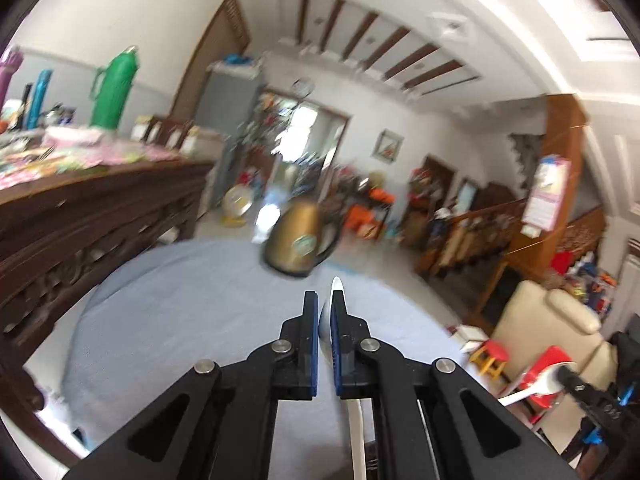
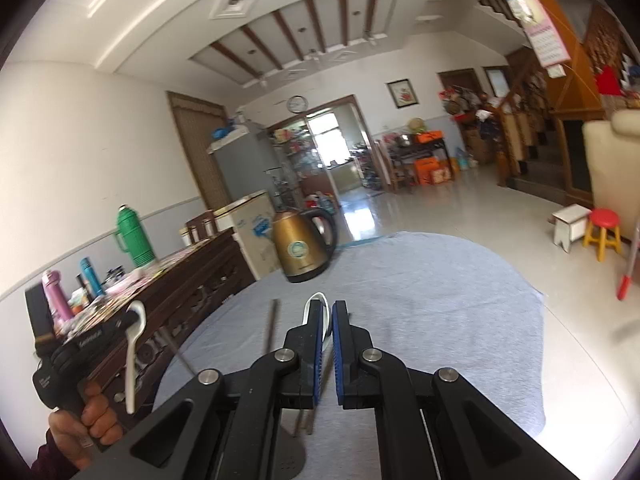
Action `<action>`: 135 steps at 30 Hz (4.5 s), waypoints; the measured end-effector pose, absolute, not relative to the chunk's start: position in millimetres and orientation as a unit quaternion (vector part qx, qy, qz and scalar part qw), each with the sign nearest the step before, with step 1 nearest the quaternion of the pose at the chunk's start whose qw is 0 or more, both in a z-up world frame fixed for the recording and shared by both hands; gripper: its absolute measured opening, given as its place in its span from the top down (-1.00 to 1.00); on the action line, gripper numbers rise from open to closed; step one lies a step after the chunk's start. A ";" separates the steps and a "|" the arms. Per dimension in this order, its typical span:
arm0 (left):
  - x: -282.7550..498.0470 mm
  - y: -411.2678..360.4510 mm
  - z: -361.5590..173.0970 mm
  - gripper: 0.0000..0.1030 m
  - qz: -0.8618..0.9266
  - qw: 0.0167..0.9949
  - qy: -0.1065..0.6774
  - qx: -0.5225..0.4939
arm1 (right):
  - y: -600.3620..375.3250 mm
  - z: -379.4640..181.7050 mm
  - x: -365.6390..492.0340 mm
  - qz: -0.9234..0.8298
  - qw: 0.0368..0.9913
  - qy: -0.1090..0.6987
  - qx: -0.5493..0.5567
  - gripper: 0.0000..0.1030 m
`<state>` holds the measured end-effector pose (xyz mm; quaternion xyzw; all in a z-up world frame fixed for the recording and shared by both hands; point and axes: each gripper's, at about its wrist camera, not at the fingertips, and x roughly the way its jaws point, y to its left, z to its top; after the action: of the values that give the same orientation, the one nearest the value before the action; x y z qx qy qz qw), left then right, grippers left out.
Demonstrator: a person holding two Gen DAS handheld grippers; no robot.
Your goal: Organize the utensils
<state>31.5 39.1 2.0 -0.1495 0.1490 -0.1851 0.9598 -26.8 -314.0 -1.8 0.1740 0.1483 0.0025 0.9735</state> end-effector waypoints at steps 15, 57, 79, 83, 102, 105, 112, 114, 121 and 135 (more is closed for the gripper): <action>21.8 -9.8 -27.2 0.89 -0.241 0.959 0.073 -0.131 | -262.6 -23.5 -18.4 0.040 0.979 0.173 0.096 0.89; 6.1 -39.4 -70.0 0.73 -0.211 0.972 0.087 -0.055 | -257.5 -53.0 6.7 0.084 0.961 0.233 0.121 0.87; -12.9 -2.7 -25.6 -0.54 -0.135 0.989 0.028 -0.045 | -298.7 -73.3 22.1 0.060 0.935 0.253 0.240 0.81; -5.3 14.8 -20.9 -0.66 -0.116 0.991 0.041 -0.053 | -301.0 -76.3 25.2 0.052 0.934 0.259 0.241 0.81; 84.3 108.2 -92.8 -0.70 -0.030 0.952 0.271 -0.141 | -310.4 -123.4 61.5 0.024 0.898 0.337 0.281 0.61; 97.7 102.9 -108.0 -0.70 -0.023 0.944 0.306 -0.124 | -312.3 -131.8 70.6 0.016 0.894 0.351 0.280 0.61; 154.6 74.5 -130.7 -0.70 -0.057 0.922 0.379 -0.051 | -334.8 -149.5 133.7 0.005 0.867 0.409 0.286 0.61; 170.3 63.1 -134.5 -0.70 -0.071 0.917 0.391 -0.031 | -339.6 -151.7 159.9 0.013 0.859 0.419 0.294 0.61; 216.8 32.8 -143.1 -0.70 -0.126 0.895 0.427 -0.022 | -345.2 -156.2 273.4 0.033 0.843 0.439 0.310 0.61; 263.2 -58.5 -144.5 -0.70 -0.230 0.850 0.473 0.026 | -322.3 -178.4 384.9 -0.039 0.809 0.527 0.257 0.59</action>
<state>263.2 -58.5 -144.5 0.0263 0.4733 -0.2304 0.8498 384.9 -322.3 -178.4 0.2572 0.5265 -0.0393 0.8094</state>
